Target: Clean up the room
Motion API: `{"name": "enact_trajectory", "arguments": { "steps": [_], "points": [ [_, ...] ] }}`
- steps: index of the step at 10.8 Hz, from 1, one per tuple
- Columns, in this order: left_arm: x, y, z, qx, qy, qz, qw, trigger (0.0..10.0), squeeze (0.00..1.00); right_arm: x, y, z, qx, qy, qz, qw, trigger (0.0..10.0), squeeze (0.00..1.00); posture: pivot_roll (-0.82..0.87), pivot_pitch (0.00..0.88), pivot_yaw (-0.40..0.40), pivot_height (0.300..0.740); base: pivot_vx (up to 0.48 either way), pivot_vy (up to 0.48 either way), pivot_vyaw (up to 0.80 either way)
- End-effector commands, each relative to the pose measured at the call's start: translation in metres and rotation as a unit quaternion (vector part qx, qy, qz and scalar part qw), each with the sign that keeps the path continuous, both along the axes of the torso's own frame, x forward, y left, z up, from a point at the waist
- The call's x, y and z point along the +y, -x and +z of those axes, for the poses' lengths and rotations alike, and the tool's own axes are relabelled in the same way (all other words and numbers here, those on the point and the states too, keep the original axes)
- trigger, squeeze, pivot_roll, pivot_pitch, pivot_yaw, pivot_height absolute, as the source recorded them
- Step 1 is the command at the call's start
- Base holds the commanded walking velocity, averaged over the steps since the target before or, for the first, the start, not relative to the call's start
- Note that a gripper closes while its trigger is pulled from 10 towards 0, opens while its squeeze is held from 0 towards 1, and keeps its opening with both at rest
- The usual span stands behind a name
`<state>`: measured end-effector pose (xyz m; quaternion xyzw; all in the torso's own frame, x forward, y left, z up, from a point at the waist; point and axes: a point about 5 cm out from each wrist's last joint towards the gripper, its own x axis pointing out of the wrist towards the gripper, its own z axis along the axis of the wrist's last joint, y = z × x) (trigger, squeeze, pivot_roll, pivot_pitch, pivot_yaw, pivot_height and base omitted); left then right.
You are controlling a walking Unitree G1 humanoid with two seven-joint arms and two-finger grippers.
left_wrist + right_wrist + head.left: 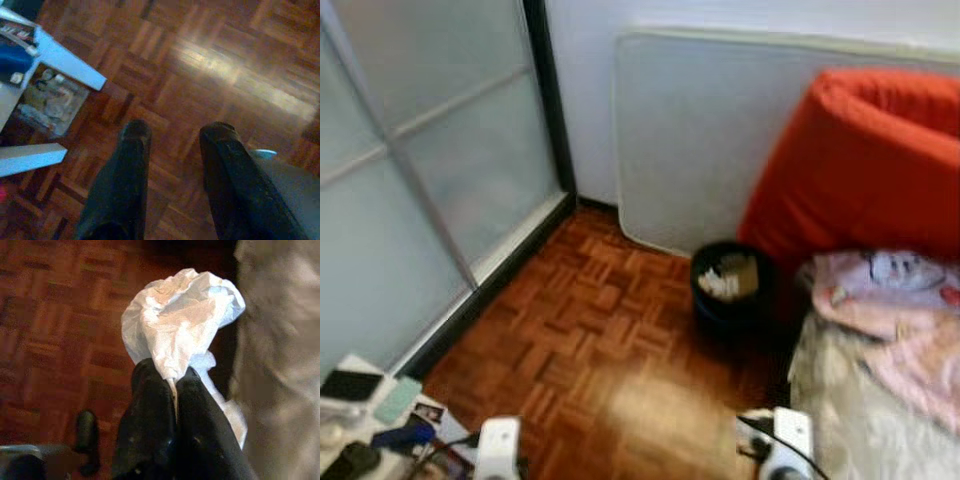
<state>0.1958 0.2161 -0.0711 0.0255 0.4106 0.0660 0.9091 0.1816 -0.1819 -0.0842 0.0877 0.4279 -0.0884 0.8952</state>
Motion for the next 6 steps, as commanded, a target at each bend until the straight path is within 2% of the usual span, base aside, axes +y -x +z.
{"name": "enact_trajectory", "arguments": {
  "steps": [1,2,4,6],
  "points": [
    [0.0004,-0.0004,0.0001,0.002,-0.002,-0.001,1.000,10.0,0.00,-0.0015,0.0030,-0.0015,0.008,-0.001,-0.007,1.000,10.0,0.00,0.15,0.022,-0.004,0.740,0.000,0.000,0.00],
    [0.0002,-0.0014,0.0007,-0.001,0.002,0.001,1.000,10.0,0.00,-0.0027,0.0033,-0.0015,0.010,0.007,-0.006,1.000,10.0,0.00,0.15,0.024,-0.003,0.740,0.000,0.000,0.00],
    [0.0007,-0.0024,0.0013,-0.001,0.000,-0.001,1.000,10.0,0.00,-0.0010,0.0035,-0.0018,0.010,0.004,0.009,1.000,10.0,0.00,0.15,0.027,-0.002,0.740,0.247,0.000,0.00],
    [0.0011,-0.0027,0.0015,-0.002,-0.002,0.000,1.000,10.0,0.00,0.0004,0.0034,-0.0018,0.008,0.001,0.009,1.000,10.0,0.00,0.15,0.029,-0.003,0.740,0.285,0.000,0.80]
  ]
}}
